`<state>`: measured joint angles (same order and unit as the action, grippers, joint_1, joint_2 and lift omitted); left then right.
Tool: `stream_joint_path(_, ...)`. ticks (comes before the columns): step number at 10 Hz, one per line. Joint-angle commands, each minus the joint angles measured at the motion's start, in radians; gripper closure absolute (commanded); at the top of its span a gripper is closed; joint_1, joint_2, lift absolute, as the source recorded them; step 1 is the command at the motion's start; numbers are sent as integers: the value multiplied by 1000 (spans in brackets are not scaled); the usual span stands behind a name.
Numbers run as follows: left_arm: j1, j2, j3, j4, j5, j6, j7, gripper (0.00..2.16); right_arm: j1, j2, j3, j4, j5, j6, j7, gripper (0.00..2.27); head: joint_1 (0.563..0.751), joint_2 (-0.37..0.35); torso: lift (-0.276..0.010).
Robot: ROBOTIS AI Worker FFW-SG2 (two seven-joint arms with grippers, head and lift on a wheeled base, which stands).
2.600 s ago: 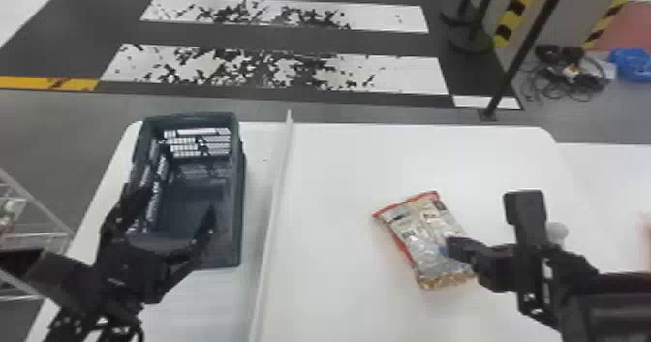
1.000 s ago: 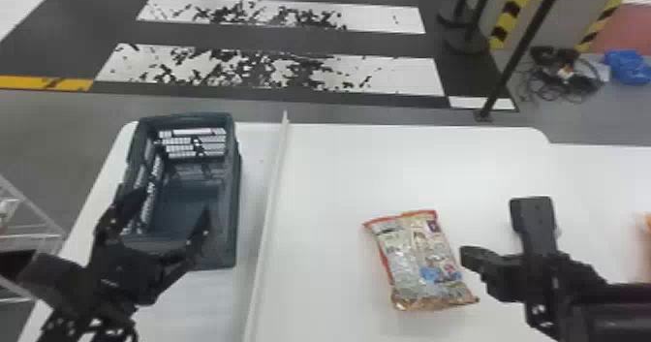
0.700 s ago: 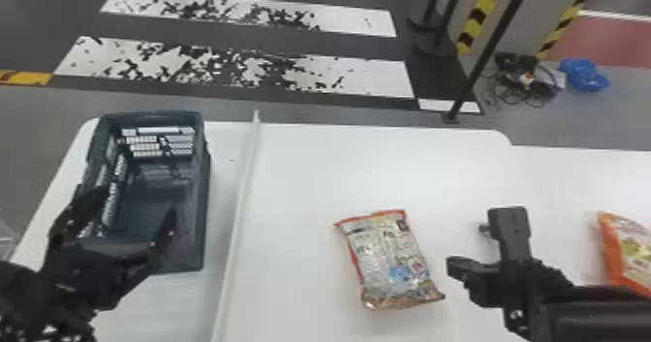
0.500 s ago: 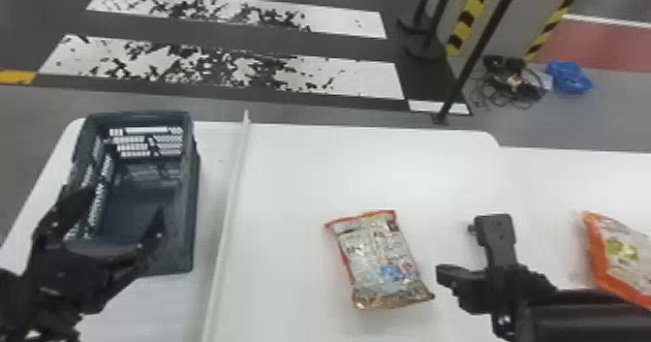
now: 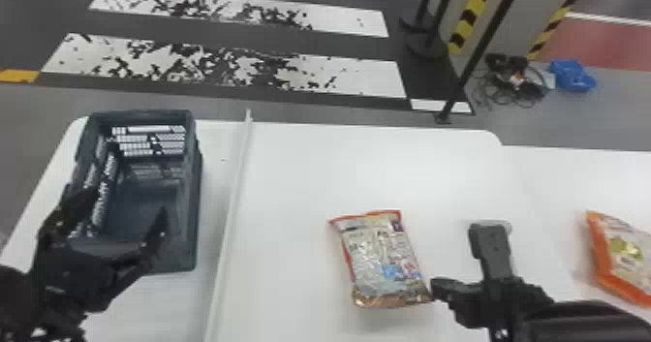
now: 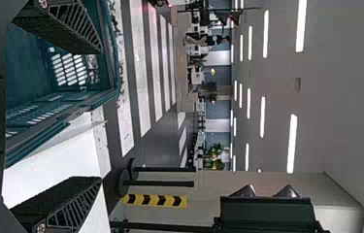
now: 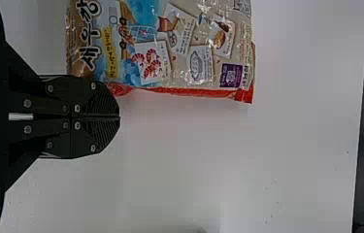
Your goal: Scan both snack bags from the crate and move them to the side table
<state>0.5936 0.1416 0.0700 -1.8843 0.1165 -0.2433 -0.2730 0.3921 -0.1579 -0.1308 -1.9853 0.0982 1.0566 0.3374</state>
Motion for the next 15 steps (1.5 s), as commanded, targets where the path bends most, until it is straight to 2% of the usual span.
stream_joint_path(1, 0, 0, 1, 1, 0, 0, 0, 63, 10, 3, 4, -17, -2, 16, 8, 2250, 695, -137, -29)
stream_joint_path(8, 0, 4, -7, 1, 0, -3, 1, 63, 53, 6, 14, -102, -5, 72, 11, 2253, 695, -114, -29)
stream_joint_path(11, 2, 4, -7, -1, 0, -3, 1, 63, 70, 17, 0, -213, -17, 44, -11, 2253, 695, -123, -29)
stream_joint_path(13, 3, 4, -10, -2, 0, -3, 1, 63, 63, 17, 46, -222, -41, -20, 22, 2253, 695, -92, -29)
stream_joint_path(15, 5, 4, -10, -6, -1, -3, 1, 63, 14, 15, 122, -153, -26, -57, 37, 2253, 695, -37, -29)
